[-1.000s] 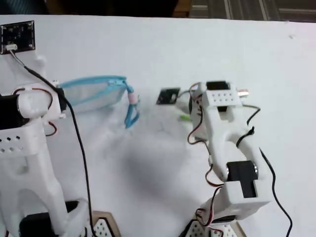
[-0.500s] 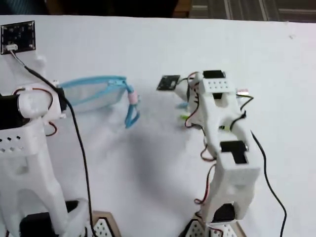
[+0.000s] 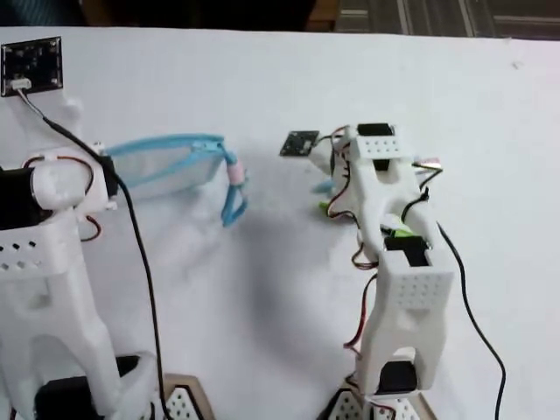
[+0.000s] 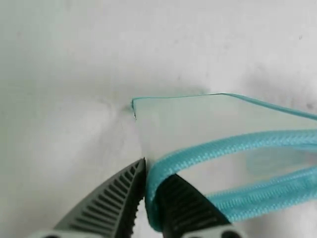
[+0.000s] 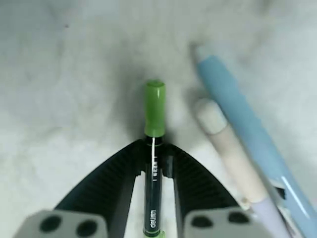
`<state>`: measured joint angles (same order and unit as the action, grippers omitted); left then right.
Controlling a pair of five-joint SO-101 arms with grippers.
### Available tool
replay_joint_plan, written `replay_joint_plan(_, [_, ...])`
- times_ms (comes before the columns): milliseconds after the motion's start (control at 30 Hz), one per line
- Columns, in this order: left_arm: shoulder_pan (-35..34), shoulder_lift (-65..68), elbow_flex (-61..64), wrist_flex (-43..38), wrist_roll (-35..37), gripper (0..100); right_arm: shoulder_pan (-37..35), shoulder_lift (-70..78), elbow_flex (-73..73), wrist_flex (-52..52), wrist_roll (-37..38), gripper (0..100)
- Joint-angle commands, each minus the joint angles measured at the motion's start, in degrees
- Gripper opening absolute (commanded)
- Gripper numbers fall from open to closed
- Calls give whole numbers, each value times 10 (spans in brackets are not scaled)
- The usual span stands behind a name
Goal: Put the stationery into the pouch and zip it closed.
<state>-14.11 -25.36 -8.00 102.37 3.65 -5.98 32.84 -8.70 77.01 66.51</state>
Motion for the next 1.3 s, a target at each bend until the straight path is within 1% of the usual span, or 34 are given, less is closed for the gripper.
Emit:
replay_joint_plan(0, [-2,-15,-5,-10,-4,22,7,-38,-14,23,-4,17])
replay_joint_plan(67, [-2,-15,-5,-10,-4,22,2,-76,-11,57,-4,17])
replay_joint_plan(267, [-2,-15,-5,-10,-4,22,-13,-211,-12,211,-6,17])
replay_joint_plan(300, [-2,-15,-5,-10,-4,22,-13,-242,-9,227,-17,18])
replay_joint_plan(467, [-2,-16,-5,-9,-4,22,-9,-408,63,238,-207,18])
replay_joint_plan(633, [-2,-16,-4,-9,-4,22,-15,-586,204,240,-370,18])
replay_joint_plan(700, [-2,-15,-4,-9,-4,22,-15,-655,254,240,-456,18])
replay_joint_plan(800, [-2,-15,-4,-9,-4,22,-15,-746,308,233,-606,19])
replay_joint_plan(867, [-2,-15,-5,-9,-4,22,-38,-794,328,202,-690,19])
replay_joint_plan(933, [0,-15,-6,-9,-4,22,-67,-835,347,158,-740,19])
replay_joint_plan(1067, [0,-15,-4,-9,-4,22,-192,-894,396,29,-806,19])
replay_joint_plan(1167, [-1,-15,-5,-10,-4,22,-282,-921,426,-138,-841,19])
replay_joint_plan(1267, [-2,-17,-5,-8,-4,22,-313,-930,446,-339,-844,18])
